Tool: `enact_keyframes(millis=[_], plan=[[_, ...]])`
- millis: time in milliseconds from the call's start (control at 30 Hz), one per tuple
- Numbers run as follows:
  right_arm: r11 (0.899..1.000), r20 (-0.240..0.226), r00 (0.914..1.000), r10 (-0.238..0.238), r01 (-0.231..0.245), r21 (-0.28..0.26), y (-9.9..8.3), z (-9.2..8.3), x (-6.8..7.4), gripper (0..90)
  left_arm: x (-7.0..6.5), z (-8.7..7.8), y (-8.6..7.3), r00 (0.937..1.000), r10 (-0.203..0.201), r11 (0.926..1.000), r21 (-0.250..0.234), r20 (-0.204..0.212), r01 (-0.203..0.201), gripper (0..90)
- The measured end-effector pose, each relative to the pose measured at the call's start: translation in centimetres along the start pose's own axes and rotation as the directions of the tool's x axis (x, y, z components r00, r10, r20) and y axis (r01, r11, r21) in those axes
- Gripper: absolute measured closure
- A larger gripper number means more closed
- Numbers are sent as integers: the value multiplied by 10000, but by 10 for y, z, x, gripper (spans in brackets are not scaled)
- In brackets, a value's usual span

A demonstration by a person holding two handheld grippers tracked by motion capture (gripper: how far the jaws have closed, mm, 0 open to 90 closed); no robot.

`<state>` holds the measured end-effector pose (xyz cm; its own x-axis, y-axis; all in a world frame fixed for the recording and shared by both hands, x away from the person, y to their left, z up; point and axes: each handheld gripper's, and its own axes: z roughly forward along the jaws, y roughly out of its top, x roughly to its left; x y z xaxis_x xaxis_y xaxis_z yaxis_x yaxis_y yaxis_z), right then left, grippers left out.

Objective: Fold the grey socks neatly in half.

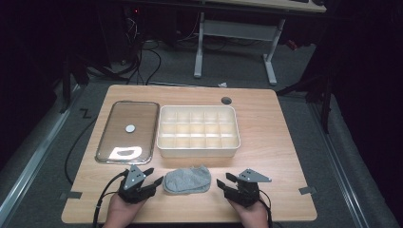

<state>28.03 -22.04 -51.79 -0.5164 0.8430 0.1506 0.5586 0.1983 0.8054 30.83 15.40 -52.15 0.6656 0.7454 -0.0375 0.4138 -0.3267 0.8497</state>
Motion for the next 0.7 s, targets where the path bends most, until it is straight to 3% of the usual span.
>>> enact_keyframes(millis=[100, 267, 400, 533, 700], plan=[[9999, 210, 9998, 19, -16, -133, -4, -3, -4, 501, 6, 1, 0, 9989, -466, 9989, -21, -10, 466, 472], [9996, 353, 9991, 240, -234, -169, -7, -7, -5, 525, 7, 7, 1, 9985, -517, 9986, 143, 154, 514, 461], [9997, 484, 9988, 124, -114, -199, -8, -8, -4, 532, 7, 8, 2, 9963, -787, 9964, 330, 332, 776, 491], [9989, 433, 9981, 447, -440, -174, -8, -6, -5, 534, 5, 5, 3, 9962, -764, 9967, 307, 411, 752, 514], [9989, 529, 9979, 386, -370, -292, -6, -5, -5, 535, 2, 5, 2, 9983, -521, 9981, 329, 249, 512, 505]])
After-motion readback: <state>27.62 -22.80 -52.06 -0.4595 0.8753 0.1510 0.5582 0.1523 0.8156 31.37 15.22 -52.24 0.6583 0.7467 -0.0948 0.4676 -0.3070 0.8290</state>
